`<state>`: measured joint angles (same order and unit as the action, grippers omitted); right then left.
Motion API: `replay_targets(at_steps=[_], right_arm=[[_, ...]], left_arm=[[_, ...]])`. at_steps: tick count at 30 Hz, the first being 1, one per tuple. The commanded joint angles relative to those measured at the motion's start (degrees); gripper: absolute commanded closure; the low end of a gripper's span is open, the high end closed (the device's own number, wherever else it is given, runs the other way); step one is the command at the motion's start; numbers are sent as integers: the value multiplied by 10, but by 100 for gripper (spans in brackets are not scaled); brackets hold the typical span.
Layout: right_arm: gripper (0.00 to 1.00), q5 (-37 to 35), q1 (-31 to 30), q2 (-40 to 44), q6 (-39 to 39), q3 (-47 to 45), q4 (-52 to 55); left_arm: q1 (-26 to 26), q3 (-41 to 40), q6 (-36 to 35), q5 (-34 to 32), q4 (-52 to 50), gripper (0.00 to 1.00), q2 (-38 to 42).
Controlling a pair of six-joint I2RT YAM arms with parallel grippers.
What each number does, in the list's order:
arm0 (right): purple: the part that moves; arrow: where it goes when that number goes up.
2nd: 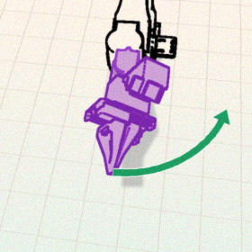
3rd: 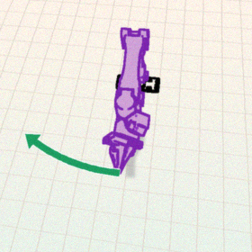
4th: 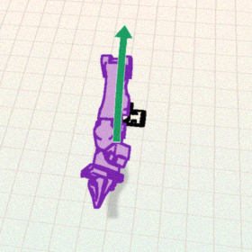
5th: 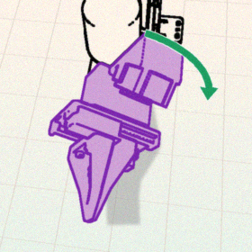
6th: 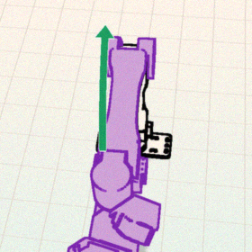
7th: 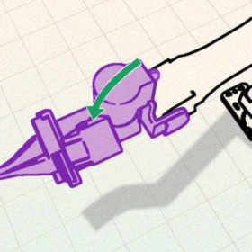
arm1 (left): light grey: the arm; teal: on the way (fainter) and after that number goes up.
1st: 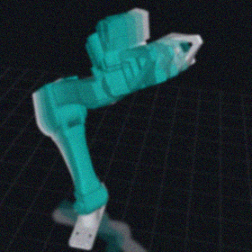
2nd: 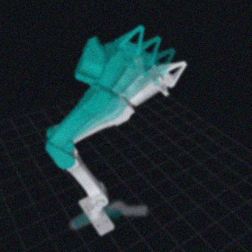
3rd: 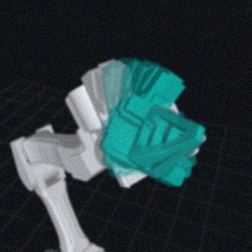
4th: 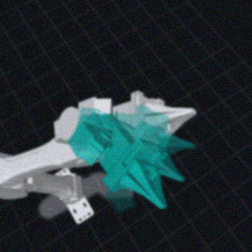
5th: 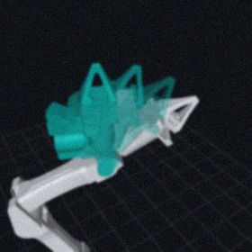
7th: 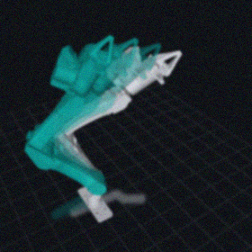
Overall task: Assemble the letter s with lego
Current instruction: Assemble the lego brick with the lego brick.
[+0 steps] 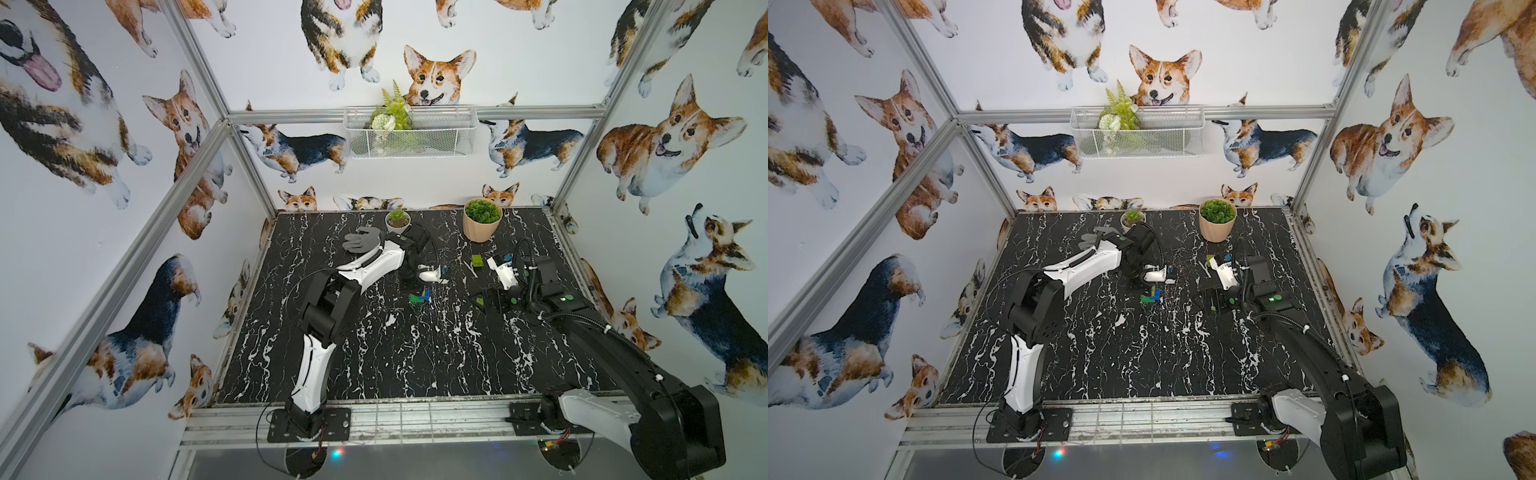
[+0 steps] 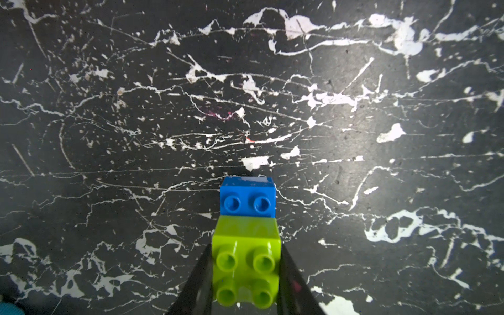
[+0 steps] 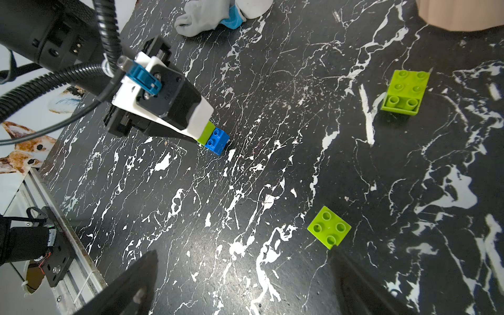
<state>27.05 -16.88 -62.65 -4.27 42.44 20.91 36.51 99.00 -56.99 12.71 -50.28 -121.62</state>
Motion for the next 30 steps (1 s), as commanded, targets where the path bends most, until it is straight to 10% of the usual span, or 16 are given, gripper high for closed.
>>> replay_targets(at_steps=[1, 30], right_arm=[[0, 5, -1, 0, 12, 3, 1], [0, 9, -1, -7, 10, 10, 0]], left_arm=[[-2, -2, -11, -34, -17, 87, -8], [3, 4, 58, -47, 0, 86, -19]])
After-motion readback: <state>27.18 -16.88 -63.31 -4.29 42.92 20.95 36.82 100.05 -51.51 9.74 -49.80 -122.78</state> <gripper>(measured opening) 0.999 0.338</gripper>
